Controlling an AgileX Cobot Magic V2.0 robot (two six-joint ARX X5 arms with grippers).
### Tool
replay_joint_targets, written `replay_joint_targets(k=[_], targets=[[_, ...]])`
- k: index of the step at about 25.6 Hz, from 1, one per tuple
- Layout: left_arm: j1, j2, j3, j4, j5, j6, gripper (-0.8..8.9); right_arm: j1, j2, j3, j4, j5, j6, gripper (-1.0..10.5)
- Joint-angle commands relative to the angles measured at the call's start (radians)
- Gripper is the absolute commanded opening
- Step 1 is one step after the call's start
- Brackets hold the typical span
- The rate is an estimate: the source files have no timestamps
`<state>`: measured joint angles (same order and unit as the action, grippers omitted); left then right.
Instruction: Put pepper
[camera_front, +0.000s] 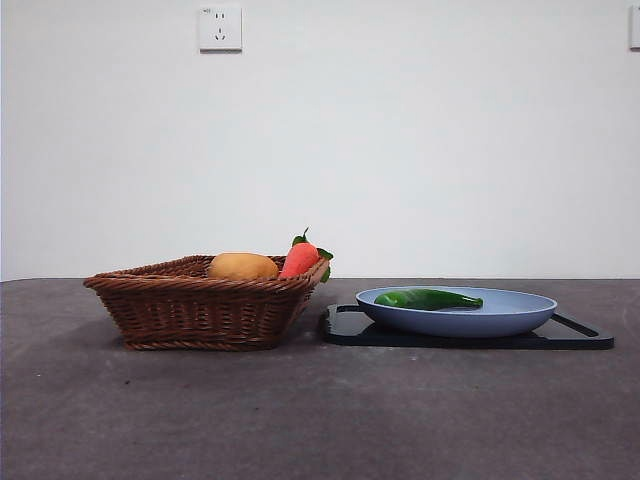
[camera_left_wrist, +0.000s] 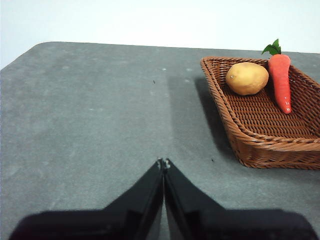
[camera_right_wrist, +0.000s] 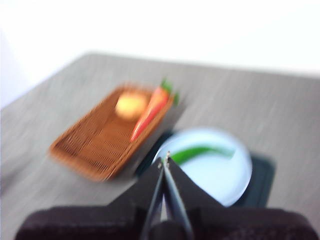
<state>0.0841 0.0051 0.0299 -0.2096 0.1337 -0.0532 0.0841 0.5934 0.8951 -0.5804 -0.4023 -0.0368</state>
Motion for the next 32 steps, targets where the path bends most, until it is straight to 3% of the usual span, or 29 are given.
replay_joint_targets(k=[1,4,9,15,23,32], targets=[[0.003,-0.004,-0.005,0.006,0.002,-0.003,0.08,-0.008,-0.09,-0.178,0.2,0.065,0.013,0.1],[0.003,-0.004,-0.005,0.006,0.001,-0.003,0.08,-0.008,-0.222,-0.401,0.4,0.095,0.03,0.1],[0.003,-0.004,-0.005,0.006,0.001,-0.003,0.08,-0.007,-0.351,-0.585,0.497,0.154,0.057,0.1],[0.003,-0.004,-0.005,0.006,0.002,-0.003,0.08,-0.006,-0.481,-0.739,0.502,0.258,0.109,0.1],[0.003,-0.004,-0.005,0.006,0.001,-0.003,0.08,-0.005,-0.577,-0.869,0.501,0.253,0.161,0.1],[0.003,-0.004,-0.005,0.006,0.001,-0.003,0.08,-0.005,-0.594,-0.887,0.451,0.252,0.174,0.1]])
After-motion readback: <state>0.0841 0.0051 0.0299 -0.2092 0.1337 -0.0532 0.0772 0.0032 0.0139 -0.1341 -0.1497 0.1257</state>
